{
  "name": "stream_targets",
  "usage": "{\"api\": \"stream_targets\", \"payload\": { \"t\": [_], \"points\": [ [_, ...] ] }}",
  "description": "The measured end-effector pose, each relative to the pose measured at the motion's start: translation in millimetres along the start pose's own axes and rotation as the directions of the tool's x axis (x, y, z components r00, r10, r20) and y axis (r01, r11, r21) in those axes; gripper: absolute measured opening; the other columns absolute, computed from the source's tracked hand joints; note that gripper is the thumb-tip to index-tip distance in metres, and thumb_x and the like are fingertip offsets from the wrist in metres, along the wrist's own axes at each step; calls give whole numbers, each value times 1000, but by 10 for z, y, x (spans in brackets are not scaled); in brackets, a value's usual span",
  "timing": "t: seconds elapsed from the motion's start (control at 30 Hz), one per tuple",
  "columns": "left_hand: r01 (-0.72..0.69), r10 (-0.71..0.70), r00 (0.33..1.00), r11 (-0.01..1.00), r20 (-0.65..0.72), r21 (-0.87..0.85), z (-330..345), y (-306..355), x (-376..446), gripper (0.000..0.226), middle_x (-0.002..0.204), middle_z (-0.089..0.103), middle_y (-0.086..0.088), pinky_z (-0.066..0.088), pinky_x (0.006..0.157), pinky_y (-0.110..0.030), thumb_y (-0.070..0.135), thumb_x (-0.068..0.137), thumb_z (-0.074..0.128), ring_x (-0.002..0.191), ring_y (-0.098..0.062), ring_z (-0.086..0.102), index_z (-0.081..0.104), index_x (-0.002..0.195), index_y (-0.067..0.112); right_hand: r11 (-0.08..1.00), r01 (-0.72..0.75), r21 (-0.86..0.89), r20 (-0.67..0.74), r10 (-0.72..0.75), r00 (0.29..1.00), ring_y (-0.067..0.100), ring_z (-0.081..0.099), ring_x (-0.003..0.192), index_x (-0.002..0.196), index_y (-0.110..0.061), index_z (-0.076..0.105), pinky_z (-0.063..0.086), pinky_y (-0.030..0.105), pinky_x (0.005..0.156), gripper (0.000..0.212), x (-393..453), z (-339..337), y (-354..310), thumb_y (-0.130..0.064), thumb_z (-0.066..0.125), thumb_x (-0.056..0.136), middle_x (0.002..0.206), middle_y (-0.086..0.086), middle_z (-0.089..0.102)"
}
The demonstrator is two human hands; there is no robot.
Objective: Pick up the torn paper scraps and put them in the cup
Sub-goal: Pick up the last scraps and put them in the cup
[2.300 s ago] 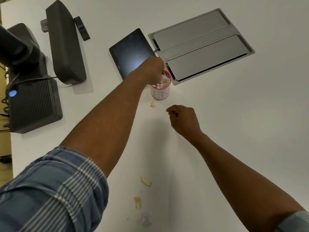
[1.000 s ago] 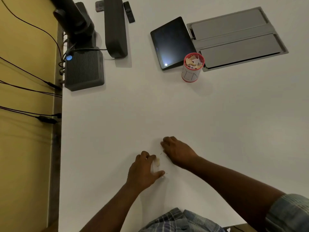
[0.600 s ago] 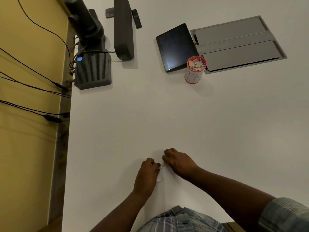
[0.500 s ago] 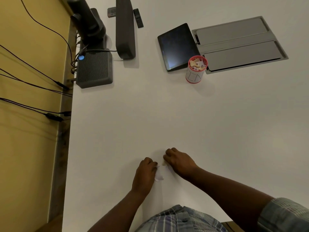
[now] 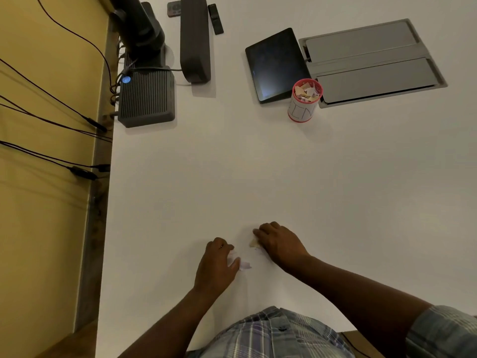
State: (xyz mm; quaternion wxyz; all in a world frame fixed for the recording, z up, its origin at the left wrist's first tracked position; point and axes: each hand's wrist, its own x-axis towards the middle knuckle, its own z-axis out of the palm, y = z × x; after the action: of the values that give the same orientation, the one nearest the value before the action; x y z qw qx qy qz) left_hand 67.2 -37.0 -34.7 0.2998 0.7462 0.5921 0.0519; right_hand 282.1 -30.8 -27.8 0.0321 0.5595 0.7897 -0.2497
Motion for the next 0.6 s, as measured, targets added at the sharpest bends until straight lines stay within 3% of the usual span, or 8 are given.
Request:
{"api": "stream_targets", "payload": {
  "t": [0.1,0.17,0.23,0.3,0.4,0.5,0.6],
  "points": [
    [91,-91,996,990,-7,107,54,61,-54,75,120,47,4,50,80,-26,67,68,63,108,-14,46,51,127,22,999,-21,50,78,18,997,25,42,122,145,-13,28,48,37,91,57,-24,67,-54,-35,48,96,141,8,38],
    [126,-132,990,981,38,148,102,92,-88,81,126,39,4,48,85,-27,73,68,57,113,-14,40,43,134,27,999,41,19,106,-43,993,28,41,123,145,-11,28,49,40,90,56,-46,93,-94,-31,48,97,143,11,35],
    [84,-94,994,983,54,166,154,110,-129,69,125,39,4,47,84,-24,65,77,55,112,-14,39,45,133,27,988,148,-43,66,-145,987,31,50,113,136,-6,42,54,41,77,42,-79,106,-145,-21,47,97,134,17,45],
    [20,-27,998,993,62,113,193,112,-166,50,123,42,3,45,80,-18,50,88,54,110,-12,41,49,130,24,967,229,-114,-16,-232,973,26,60,92,116,-4,59,54,34,57,26,-119,118,-173,-15,52,92,112,15,60],
    [69,-68,998,996,10,-51,184,98,-208,23,107,49,8,37,68,-9,38,93,51,88,1,49,53,111,25,949,267,-170,-56,-280,958,17,58,70,92,-10,66,46,26,40,11,-151,128,-176,-14,65,83,84,5,61],
    [25,-27,999,998,-38,-56,170,34,-164,12,95,54,8,40,69,-14,26,94,53,79,0,49,61,98,18,955,241,-172,-22,-248,968,15,55,67,86,-12,66,41,24,38,9,-138,107,-186,-12,68,78,78,2,59],
    [-13,11,999,999,-46,-47,150,3,-97,14,94,61,0,42,75,-16,14,91,57,83,-8,54,69,96,10,982,160,-100,34,-157,987,22,53,86,102,-7,59,45,31,52,14,-110,132,-229,-7,51,90,96,8,56]
  ]
}}
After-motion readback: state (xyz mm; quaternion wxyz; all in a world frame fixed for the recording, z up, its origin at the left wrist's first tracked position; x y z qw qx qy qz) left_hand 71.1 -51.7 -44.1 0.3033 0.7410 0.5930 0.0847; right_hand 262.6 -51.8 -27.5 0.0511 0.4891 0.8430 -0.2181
